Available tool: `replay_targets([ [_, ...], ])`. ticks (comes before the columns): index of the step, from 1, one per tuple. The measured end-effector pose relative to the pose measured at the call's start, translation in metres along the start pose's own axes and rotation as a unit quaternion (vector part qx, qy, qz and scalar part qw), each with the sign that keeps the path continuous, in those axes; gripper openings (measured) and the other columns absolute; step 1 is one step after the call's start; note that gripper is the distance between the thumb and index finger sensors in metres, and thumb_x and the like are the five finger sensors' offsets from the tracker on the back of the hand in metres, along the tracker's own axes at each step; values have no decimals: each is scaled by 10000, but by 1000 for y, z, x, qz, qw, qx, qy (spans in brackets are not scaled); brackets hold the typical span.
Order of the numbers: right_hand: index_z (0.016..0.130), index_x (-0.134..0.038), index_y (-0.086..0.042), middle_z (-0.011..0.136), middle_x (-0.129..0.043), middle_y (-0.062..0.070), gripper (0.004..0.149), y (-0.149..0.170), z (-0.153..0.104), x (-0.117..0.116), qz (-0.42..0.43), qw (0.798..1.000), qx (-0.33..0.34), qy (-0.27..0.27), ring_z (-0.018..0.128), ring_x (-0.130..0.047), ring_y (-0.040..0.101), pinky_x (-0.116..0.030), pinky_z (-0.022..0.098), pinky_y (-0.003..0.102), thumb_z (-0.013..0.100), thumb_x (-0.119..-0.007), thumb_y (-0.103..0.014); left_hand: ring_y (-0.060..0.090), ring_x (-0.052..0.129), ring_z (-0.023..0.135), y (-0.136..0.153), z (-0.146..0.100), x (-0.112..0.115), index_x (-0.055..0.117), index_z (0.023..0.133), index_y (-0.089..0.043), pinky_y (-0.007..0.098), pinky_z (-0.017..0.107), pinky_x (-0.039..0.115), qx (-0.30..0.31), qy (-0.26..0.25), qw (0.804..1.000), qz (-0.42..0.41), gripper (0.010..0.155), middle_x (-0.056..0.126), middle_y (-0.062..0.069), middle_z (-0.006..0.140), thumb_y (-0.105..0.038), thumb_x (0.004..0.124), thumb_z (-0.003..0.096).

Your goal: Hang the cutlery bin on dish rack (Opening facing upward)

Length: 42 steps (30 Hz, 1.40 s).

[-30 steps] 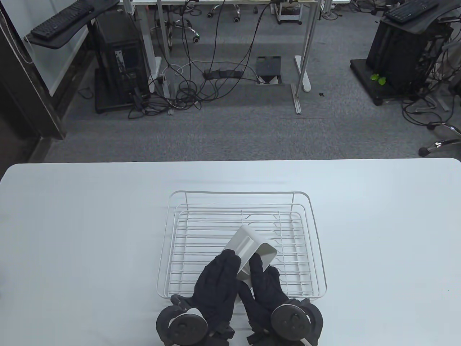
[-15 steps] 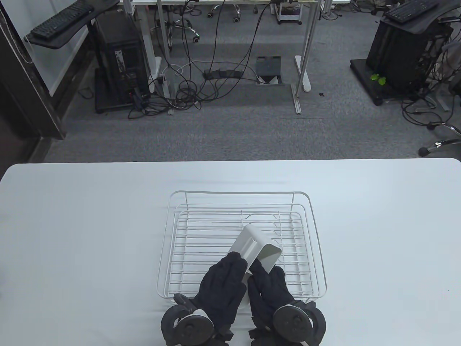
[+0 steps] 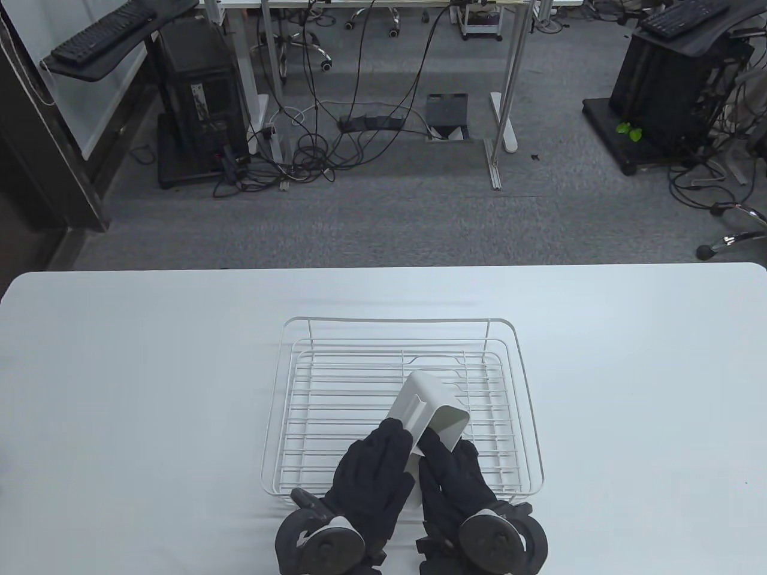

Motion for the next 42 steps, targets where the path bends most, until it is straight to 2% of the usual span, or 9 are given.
replay_targets([
  [8, 931, -754, -172, 961, -685, 311, 387, 3, 3, 12, -2, 999, 4, 32, 832, -795, 468, -581, 622, 551, 555, -729, -258, 388, 600, 1094, 2, -2, -14, 393, 1164, -291, 653, 712, 530, -7, -53, 999, -5, 660, 441, 84, 1216, -544, 600, 590],
  [12, 929, -757, -189, 978, -677, 301, 380, 9, 6, 24, -7, 998, -6, 59, 845, -782, 464, -568, 631, 549, 556, -728, -250, 428, 448, 1123, 9, -2, -19, 369, 1170, -280, 671, 725, 445, -27, -49, 998, 28, 675, 352, 113, 1223, -561, 583, 595],
  [14, 918, -768, -208, 988, -682, 285, 369, 14, 8, 33, -16, 997, -13, 81, 851, -779, 456, -562, 636, 544, 553, -728, -238, 445, 375, 1127, 14, -2, -18, 348, 1173, -269, 682, 724, 397, -39, -32, 997, 57, 687, 275, 127, 1224, -569, 575, 598],
  [18, 895, -792, -242, 990, -697, 263, 355, 25, 11, 47, -17, 993, -37, 111, 852, -790, 436, -569, 639, 532, 546, -734, -214, 461, 293, 1125, 24, -2, -13, 343, 1179, -263, 699, 713, 294, -66, 14, 994, 90, 697, 235, 130, 1225, -585, 564, 601],
  [23, 888, -800, -256, 997, -696, 252, 353, 43, 12, 65, -7, 987, -77, 142, 861, -785, 425, -564, 646, 527, 543, -737, -209, 453, 185, 1106, 42, -4, -1, 346, 1184, -251, 700, 694, 211, -117, 86, 983, 108, 709, 201, 118, 1223, -600, 552, 602],
  [26, 886, -801, -260, 1002, -694, 248, 354, 53, 12, 73, 2, 983, -101, 156, 862, -782, 425, -563, 647, 526, 543, -734, -203, 432, 91, 1083, 49, -6, 5, 327, 1183, -258, 691, 693, 184, -141, 110, 978, 108, 696, 143, 89, 1214, -588, 536, 607],
  [35, 875, -814, -275, 1014, -692, 234, 359, 78, 10, 92, -8, 971, -153, 184, 873, -771, 420, -550, 655, 528, 539, -728, -182, 412, 97, 1086, 63, -10, 17, 317, 1183, -244, 684, 696, 181, -185, 172, 960, 122, 744, 173, 89, 1217, -640, 526, 589],
  [42, 870, -819, -288, 1024, -685, 220, 367, 91, 8, 100, -6, 965, -183, 190, 885, -754, 420, -532, 661, 530, 537, -722, -168, 411, 143, 1096, 63, -11, 21, 323, 1183, -222, 688, 704, 219, -186, 187, 954, 142, 767, 219, 106, 1220, -661, 511, 583],
])
Point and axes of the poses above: the tracker on the back of each hand, its own y axis roughly to the little-finger side, its own z axis roughly from the wrist to the fingertips, x = y × z, the point moved 1 cm from there along z, roughly from the wrist to the fingertips
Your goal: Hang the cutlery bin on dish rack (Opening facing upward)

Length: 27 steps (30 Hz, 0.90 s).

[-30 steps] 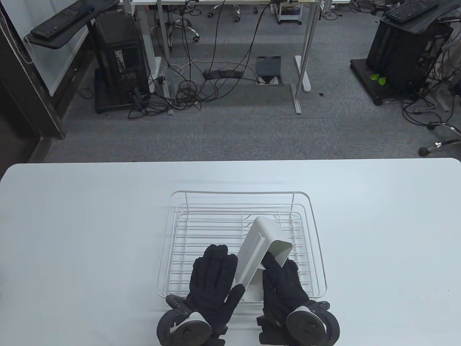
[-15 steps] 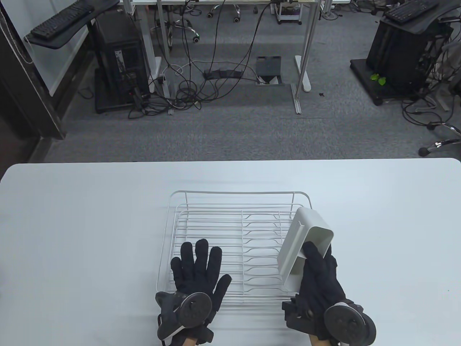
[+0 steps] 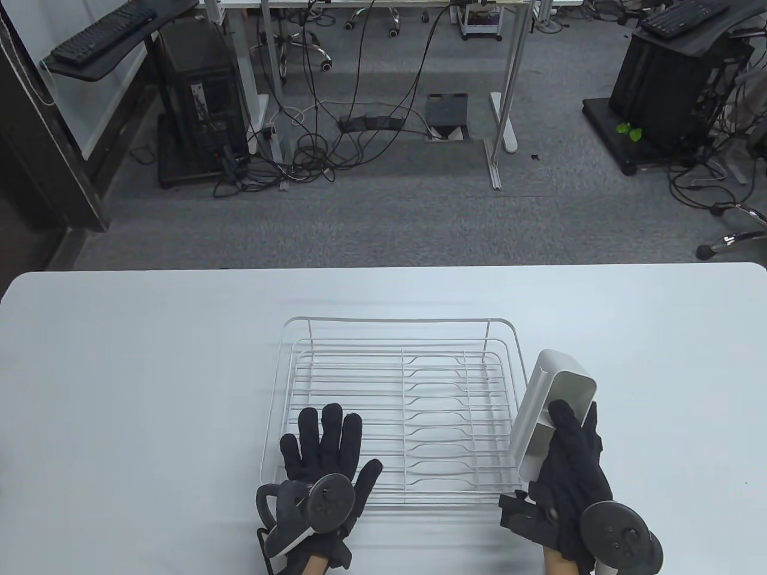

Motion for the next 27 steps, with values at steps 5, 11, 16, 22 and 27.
replay_targets([
  [5, 877, -811, -299, 1037, -675, 206, 372, 6, 2, 0, -12, 1000, -8, -5, 896, -747, 411, -519, 667, 530, 542, -712, -172, 414, 172, 1101, 0, 0, 0, 349, 1184, -212, 689, 707, 239, -1, -1, 1000, -1, 774, 254, 111, 1224, -672, 497, 580],
  [11, 872, -817, -305, 1040, -679, 196, 374, 5, 1, 1, -19, 1000, -2, 5, 898, -749, 405, -515, 669, 529, 539, -714, -168, 409, 166, 1100, 0, 0, 1, 357, 1183, -210, 688, 707, 235, -1, -3, 1000, 0, 772, 259, 111, 1223, -670, 497, 579],
  [16, 871, -817, -314, 1048, -676, 183, 376, 8, 5, 5, -26, 1000, 2, -1, 910, -740, 398, -499, 679, 525, 540, -713, -171, 407, 158, 1099, 0, 0, 1, 354, 1183, -207, 687, 707, 231, -1, -3, 1000, 0, 772, 256, 113, 1222, -668, 498, 581],
  [22, 867, -821, -312, 1052, -677, 173, 376, 11, 4, 8, -26, 999, -11, 20, 902, -758, 393, -510, 675, 524, 537, -711, -166, 408, 156, 1098, 0, 0, 1, 351, 1183, -207, 687, 707, 228, -2, -6, 1000, -1, 771, 257, 118, 1222, -664, 501, 581],
  [27, 865, -821, -315, 1053, -674, 171, 378, 15, 6, 11, -20, 999, -24, 25, 893, -776, 387, -520, 672, 522, 536, -710, -164, 409, 158, 1097, 0, 0, 1, 352, 1183, -204, 687, 707, 229, -2, -6, 1000, -1, 772, 259, 117, 1221, -664, 500, 581],
])
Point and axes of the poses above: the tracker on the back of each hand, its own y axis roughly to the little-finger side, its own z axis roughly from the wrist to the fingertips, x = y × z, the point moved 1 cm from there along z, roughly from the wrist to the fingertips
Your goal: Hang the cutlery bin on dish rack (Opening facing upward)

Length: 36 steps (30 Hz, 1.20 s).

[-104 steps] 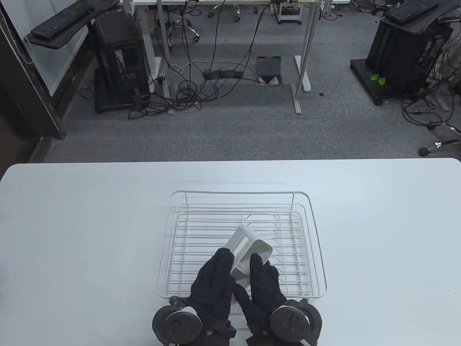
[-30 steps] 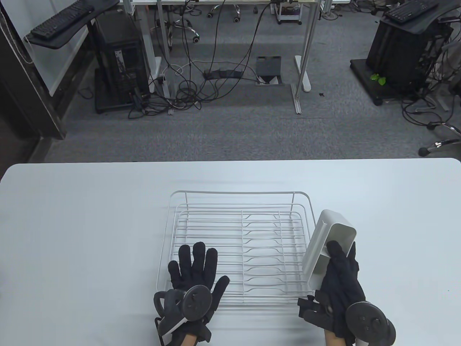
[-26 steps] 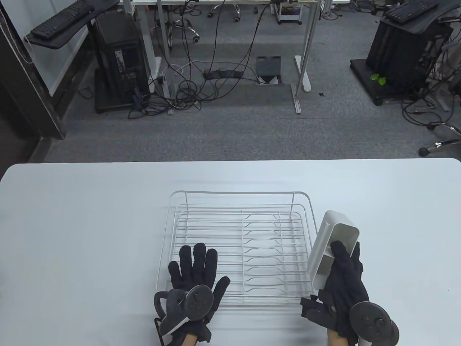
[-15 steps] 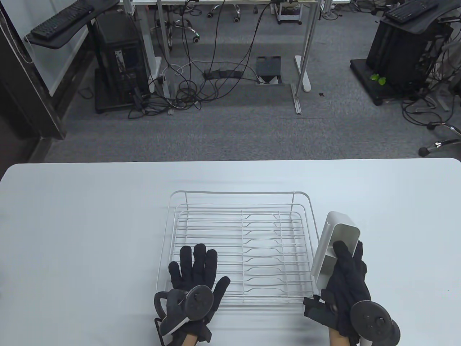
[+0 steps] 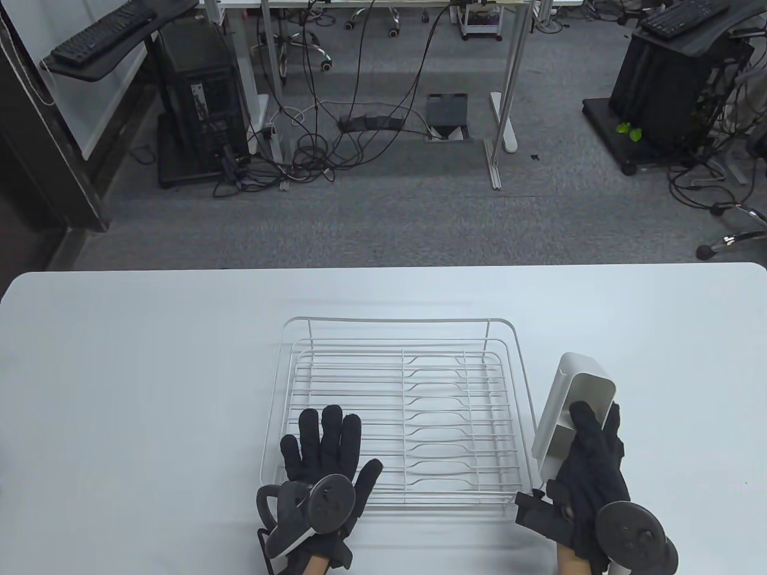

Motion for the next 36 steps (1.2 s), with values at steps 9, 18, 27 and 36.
replay_targets([
  [9, 861, -826, -314, 1051, -677, 174, 380, 10, 3, 0, 7, 1000, -20, -7, 885, -789, 385, -531, 667, 523, 533, -714, -159, 407, 155, 1097, 0, 0, 0, 352, 1182, -204, 686, 707, 227, 0, -1, 1000, 0, 770, 259, 119, 1221, -662, 501, 582],
  [18, 856, -836, -315, 1053, -680, 171, 383, 20, 6, -6, 1, 999, -25, -37, 886, -786, 393, -527, 669, 528, 530, -719, -153, 411, 161, 1097, 0, 0, 1, 352, 1182, -200, 688, 707, 230, -1, -2, 1000, -3, 771, 266, 122, 1221, -661, 502, 582],
  [27, 855, -843, -307, 1050, -687, 180, 385, 30, 9, -11, 7, 997, -42, -66, 883, -784, 402, -523, 667, 535, 527, -723, -144, 410, 167, 1098, 0, 0, 1, 355, 1181, -200, 687, 707, 233, -1, -3, 1000, -2, 769, 273, 123, 1221, -660, 502, 582],
  [36, 853, -850, -297, 1045, -694, 189, 385, 39, 11, -14, 5, 993, -66, -93, 875, -790, 413, -528, 660, 543, 525, -727, -137, 410, 173, 1099, 0, 0, 2, 357, 1181, -199, 688, 707, 236, -2, -4, 1000, -2, 769, 279, 125, 1221, -660, 501, 582],
])
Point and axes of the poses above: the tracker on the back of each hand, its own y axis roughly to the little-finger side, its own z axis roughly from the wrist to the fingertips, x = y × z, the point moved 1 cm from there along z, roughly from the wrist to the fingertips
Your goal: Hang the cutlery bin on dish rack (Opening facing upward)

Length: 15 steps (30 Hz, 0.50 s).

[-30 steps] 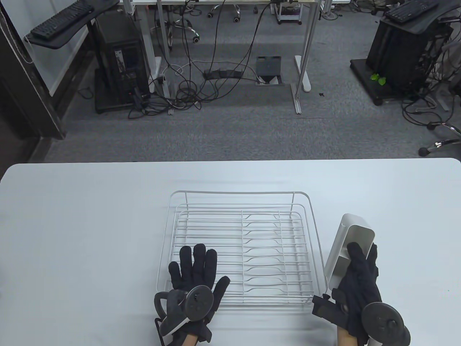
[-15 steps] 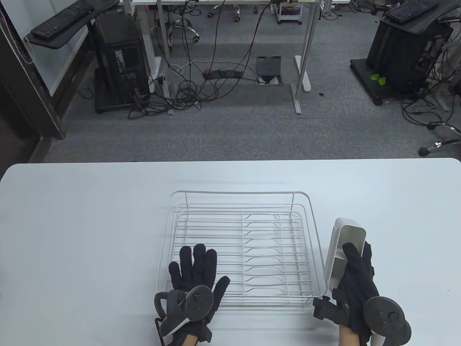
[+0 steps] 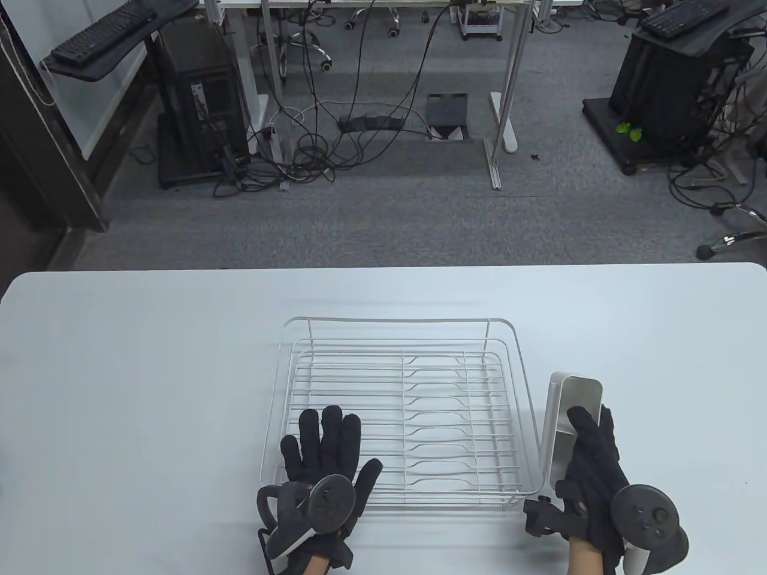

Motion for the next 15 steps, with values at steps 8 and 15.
replay_targets([
  [8, 854, -852, -289, 1038, -703, 197, 386, 10, 3, -4, 7, 1000, -24, -15, 864, -799, 420, -539, 653, 548, 523, -728, -134, 411, 179, 1100, 0, 0, 0, 359, 1181, -198, 687, 708, 237, -1, 0, 1000, -1, 769, 284, 127, 1221, -659, 501, 583],
  [15, 862, -845, -284, 1034, -712, 200, 388, 15, 4, -7, 7, 999, -36, -24, 856, -810, 420, -546, 647, 550, 524, -725, -134, 411, 181, 1100, 0, 0, 0, 361, 1181, -196, 687, 707, 239, -1, 0, 1000, -1, 770, 288, 127, 1220, -659, 503, 582],
])
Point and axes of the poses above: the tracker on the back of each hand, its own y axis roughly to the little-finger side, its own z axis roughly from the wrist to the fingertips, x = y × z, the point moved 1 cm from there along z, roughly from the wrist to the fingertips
